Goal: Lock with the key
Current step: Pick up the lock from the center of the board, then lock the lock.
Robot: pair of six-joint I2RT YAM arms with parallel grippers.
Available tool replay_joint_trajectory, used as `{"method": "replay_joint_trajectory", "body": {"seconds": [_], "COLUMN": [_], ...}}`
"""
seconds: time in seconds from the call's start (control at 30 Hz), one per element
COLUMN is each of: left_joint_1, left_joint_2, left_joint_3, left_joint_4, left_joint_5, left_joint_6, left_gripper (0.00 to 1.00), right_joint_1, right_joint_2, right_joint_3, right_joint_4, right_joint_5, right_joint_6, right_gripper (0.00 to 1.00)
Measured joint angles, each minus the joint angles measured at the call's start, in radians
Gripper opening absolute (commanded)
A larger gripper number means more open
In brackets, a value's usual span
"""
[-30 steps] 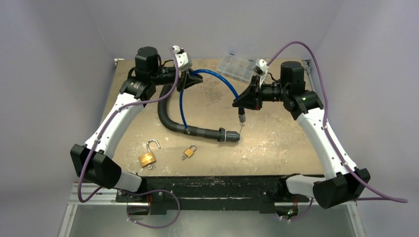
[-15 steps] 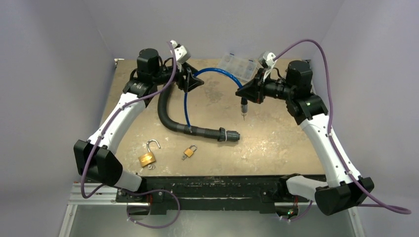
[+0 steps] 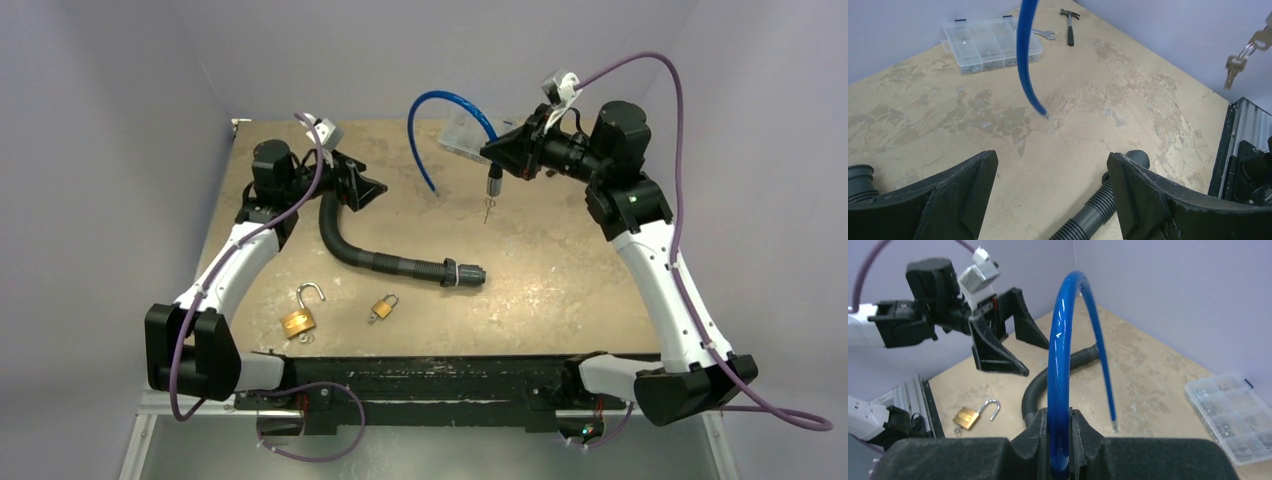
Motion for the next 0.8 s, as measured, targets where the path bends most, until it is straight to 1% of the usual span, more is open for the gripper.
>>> {"method": "replay_joint_trajectory", "body": {"seconds": [0.17, 0.3, 0.37, 0.43, 0.5, 0.57, 0.73, 0.8], "left_joint_1": [-0.008, -0.046, -0.073, -0.099, -0.123, -0.14, -0.144, -0.144], "left_joint_2": [0.0, 0.014, 0.023, 0.031, 0.037, 0.039, 0.039, 0.042], "left_joint_3": [-0.032, -0.039, -0.048, -0.055, -0.059, -0.061, -0.067, -0.07], "left_joint_4": [0.044, 0.081, 0.101, 0.11, 0.125, 0.138, 0.165, 0.17], "left_joint_5": [-0.011, -0.055, -0.083, -0.116, -0.168, -0.227, -0.381, -0.418], "left_joint_6": [0.007, 0.02, 0.024, 0.026, 0.028, 0.031, 0.034, 0.034], "left_gripper": [0.87, 0.87, 0.82, 0.74, 0.63, 0.57, 0.56, 0.56], "right_joint_1": [-0.001, 0.0, 0.0, 0.0, 0.0, 0.0, 0.0, 0.0], "right_joint_2": [0.025, 0.037, 0.041, 0.045, 0.047, 0.047, 0.047, 0.047], "right_joint_3": [0.054, 0.066, 0.067, 0.067, 0.067, 0.067, 0.068, 0.07], "right_joint_4": [0.034, 0.056, 0.062, 0.069, 0.082, 0.096, 0.114, 0.116], "right_joint_5": [-0.003, -0.012, -0.013, -0.02, -0.037, -0.055, -0.092, -0.103], "right_joint_6": [0.04, 0.078, 0.1, 0.121, 0.148, 0.173, 0.214, 0.227], "right_gripper": [0.0, 0.0, 0.0, 0.0, 0.0, 0.0, 0.0, 0.0]}}
